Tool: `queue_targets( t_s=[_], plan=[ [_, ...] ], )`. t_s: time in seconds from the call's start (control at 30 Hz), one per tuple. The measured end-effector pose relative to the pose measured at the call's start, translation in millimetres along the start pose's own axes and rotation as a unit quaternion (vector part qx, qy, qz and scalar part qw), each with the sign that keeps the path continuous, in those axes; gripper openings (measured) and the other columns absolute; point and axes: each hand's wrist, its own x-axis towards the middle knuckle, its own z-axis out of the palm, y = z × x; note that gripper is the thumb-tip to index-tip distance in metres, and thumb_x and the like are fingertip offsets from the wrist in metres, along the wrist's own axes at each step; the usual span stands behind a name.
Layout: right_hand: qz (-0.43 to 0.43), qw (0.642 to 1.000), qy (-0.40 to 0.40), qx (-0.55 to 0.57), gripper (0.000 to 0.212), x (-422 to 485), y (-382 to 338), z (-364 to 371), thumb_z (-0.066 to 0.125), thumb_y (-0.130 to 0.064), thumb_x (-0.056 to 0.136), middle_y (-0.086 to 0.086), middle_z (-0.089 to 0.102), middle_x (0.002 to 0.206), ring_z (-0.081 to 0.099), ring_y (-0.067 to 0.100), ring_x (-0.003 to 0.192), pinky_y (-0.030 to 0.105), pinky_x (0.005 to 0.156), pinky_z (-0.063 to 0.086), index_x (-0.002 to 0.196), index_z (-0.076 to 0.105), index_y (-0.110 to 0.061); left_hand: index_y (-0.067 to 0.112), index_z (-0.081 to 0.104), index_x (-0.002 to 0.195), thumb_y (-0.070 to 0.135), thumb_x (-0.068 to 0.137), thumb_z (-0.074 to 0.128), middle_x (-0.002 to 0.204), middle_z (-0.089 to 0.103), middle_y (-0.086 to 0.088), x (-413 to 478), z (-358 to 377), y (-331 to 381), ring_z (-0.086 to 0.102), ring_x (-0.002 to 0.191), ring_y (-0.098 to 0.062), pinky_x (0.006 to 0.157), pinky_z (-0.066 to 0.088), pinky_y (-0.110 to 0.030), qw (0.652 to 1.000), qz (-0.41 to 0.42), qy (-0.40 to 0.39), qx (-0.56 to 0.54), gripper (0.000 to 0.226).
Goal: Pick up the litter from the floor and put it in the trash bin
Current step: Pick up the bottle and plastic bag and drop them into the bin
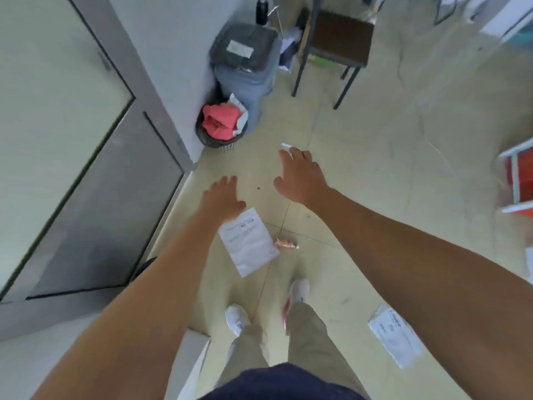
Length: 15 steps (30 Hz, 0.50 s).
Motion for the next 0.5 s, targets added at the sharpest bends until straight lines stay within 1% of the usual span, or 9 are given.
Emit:
queue_targets(
  t_s=[0.1, 0.23, 0.3, 0.37, 0.5],
  plan=[
    [0.034, 0.999, 0.002, 0.023, 0.072, -43, 71, -23, 0.058, -0.032, 0.089, 0.012, 0.035, 0.158, 0.035, 0.035, 0.141, 0.048, 0.108, 0.042, 0.155, 0.033, -0.016, 0.018, 0.014, 0.162, 0.034, 0.094, 0.06, 0.169, 0.014, -0.008, 5, 0, 89, 0.025, 0.151, -0.032, 0.116, 0.03, -0.05, 0.997, 0.076, 0.007, 0.033, 0.083],
    [0.085, 0.996, 0.019, 0.028, 0.075, -87, 174, -36, 0.061, -0.028, 0.088, 0.012, 0.032, 0.161, 0.033, 0.034, 0.144, 0.046, 0.108, 0.042, 0.156, 0.031, -0.018, 0.018, 0.004, 0.163, 0.032, 0.092, 0.063, 0.171, -0.002, -0.01, 6, 23, 181, 0.018, 0.154, -0.034, 0.117, 0.029, -0.051, 0.989, 0.121, -0.002, 0.086, 0.093],
    [0.102, 0.994, 0.016, 0.019, 0.078, -105, 223, -33, 0.062, -0.029, 0.088, 0.011, 0.029, 0.163, 0.032, 0.034, 0.146, 0.047, 0.108, 0.042, 0.158, 0.028, -0.019, 0.018, 0.002, 0.163, 0.029, 0.092, 0.063, 0.171, -0.007, -0.009, 7, 38, 217, 0.014, 0.155, -0.034, 0.117, 0.028, -0.051, 0.99, 0.122, -0.019, 0.075, 0.094],
    [0.116, 0.993, 0.009, 0.015, 0.079, -122, 268, -32, 0.063, -0.03, 0.088, 0.011, 0.029, 0.164, 0.032, 0.034, 0.146, 0.047, 0.107, 0.042, 0.158, 0.027, -0.02, 0.019, 0.0, 0.163, 0.027, 0.092, 0.062, 0.17, -0.011, -0.008, 5, 51, 252, 0.013, 0.155, -0.035, 0.118, 0.027, -0.053, 0.993, 0.1, -0.043, 0.043, 0.095],
    [0.122, 0.992, -0.001, 0.013, 0.079, -144, 337, -38, 0.062, -0.029, 0.088, 0.012, 0.03, 0.161, 0.034, 0.034, 0.143, 0.046, 0.107, 0.041, 0.158, 0.026, -0.02, 0.019, 0.0, 0.163, 0.025, 0.092, 0.061, 0.17, -0.012, -0.008, 2, 69, 309, 0.013, 0.155, -0.034, 0.119, 0.03, -0.053, 0.995, 0.08, -0.05, 0.042, 0.094]
  ],
)
